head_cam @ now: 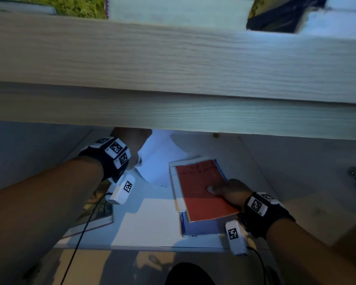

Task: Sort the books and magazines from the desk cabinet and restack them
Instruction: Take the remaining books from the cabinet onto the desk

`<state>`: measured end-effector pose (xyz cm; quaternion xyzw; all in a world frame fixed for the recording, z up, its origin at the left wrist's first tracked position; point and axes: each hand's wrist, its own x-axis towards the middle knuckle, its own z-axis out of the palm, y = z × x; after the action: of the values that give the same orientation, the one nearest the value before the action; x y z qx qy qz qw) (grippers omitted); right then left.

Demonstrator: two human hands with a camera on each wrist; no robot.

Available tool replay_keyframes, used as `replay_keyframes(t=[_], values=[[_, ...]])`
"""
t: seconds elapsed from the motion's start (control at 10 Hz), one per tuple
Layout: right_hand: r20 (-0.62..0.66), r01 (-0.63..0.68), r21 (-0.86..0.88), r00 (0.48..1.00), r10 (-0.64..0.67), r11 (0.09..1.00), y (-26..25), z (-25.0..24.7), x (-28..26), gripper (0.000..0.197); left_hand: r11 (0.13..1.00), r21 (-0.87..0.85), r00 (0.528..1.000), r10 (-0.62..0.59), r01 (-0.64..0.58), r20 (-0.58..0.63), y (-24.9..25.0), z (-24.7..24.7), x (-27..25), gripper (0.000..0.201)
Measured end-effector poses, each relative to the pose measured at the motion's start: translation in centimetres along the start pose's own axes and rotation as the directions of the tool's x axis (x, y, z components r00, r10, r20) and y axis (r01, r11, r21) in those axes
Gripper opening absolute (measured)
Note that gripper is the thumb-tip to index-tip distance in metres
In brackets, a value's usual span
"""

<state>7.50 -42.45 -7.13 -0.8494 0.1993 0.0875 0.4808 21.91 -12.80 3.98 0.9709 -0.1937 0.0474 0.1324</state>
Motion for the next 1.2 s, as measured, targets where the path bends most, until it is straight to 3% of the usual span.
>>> replay_keyframes(t=[0.1, 0.2, 0.3, 0.4, 0.5, 0.6, 0.7, 0.8, 0.9, 1.0, 1.1, 1.2], values=[[0.001, -0.022, 0.015, 1.000, 0.022, 1.000, 0.0, 0.0, 0.3, 0.063, 0.994, 0.000, 0.994, 0.113, -0.113, -0.010, 3.1, -0.1, -1.8, 0.026], [-0.005, -0.064, 0.086, 0.998, 0.065, 0.994, -0.4, -0.4, 0.3, 0.069, 0.883, -0.356, 0.948, 0.250, -0.308, -0.199, 9.0, 0.0, -6.0, 0.018], [-0.028, -0.054, 0.173, 0.998, 0.059, 0.984, 0.0, -0.9, 0.7, 0.059, 0.794, -0.512, 0.943, 0.310, -0.327, -0.122, 12.4, 3.2, -9.0, 0.008], [-0.072, -0.036, 0.314, 0.995, 0.062, 0.949, -1.2, -1.8, -1.8, 0.027, 0.747, -0.646, 0.970, 0.240, -0.156, 0.044, 14.2, 7.0, -10.6, 0.005], [-0.094, -0.103, 0.564, 0.978, 0.188, 0.819, 0.3, -3.1, -0.9, 0.063, 0.646, -0.763, 0.988, 0.118, 0.000, 0.100, 14.8, 9.2, -10.8, 0.004], [0.009, -0.182, 0.642, 0.973, 0.230, 0.745, 0.9, -3.3, -0.5, 0.087, 0.218, -0.955, 0.980, -0.033, 0.200, 0.198, 15.0, 8.8, -11.0, 0.030], [0.011, -0.169, 0.561, 0.980, 0.197, 0.810, 0.9, -3.1, -0.5, 0.083, 0.002, -0.972, 0.967, -0.108, 0.233, 0.231, 13.1, 8.4, -10.5, 0.056], [-0.040, -0.114, 0.548, 0.986, 0.162, 0.829, 0.6, -2.9, -0.5, 0.083, 0.503, -0.839, 0.977, -0.071, 0.208, 0.199, 9.9, 9.1, -9.6, 0.038], [-0.049, -0.103, 0.456, 0.989, 0.140, 0.884, 0.4, -2.4, -0.7, 0.081, 0.891, -0.412, 0.928, -0.027, 0.191, 0.372, 8.4, 10.0, -9.6, 0.047], [-0.032, -0.077, 0.354, 0.995, 0.095, 0.932, -0.1, -2.2, -0.9, 0.067, 0.844, -0.512, 0.945, 0.019, 0.159, 0.326, 8.4, 10.5, -9.2, 0.047], [-0.020, -0.082, 0.257, 0.996, 0.090, 0.963, -0.5, -1.9, -0.3, 0.071, 0.792, -0.581, 0.908, 0.086, 0.188, 0.411, 8.4, 9.8, -9.2, 0.058], [-0.033, -0.081, 0.129, 0.996, 0.086, 0.988, -0.6, -1.6, 0.9, 0.088, 0.851, -0.508, 0.933, 0.065, 0.134, 0.355, 6.2, 7.5, -8.9, 0.066]])
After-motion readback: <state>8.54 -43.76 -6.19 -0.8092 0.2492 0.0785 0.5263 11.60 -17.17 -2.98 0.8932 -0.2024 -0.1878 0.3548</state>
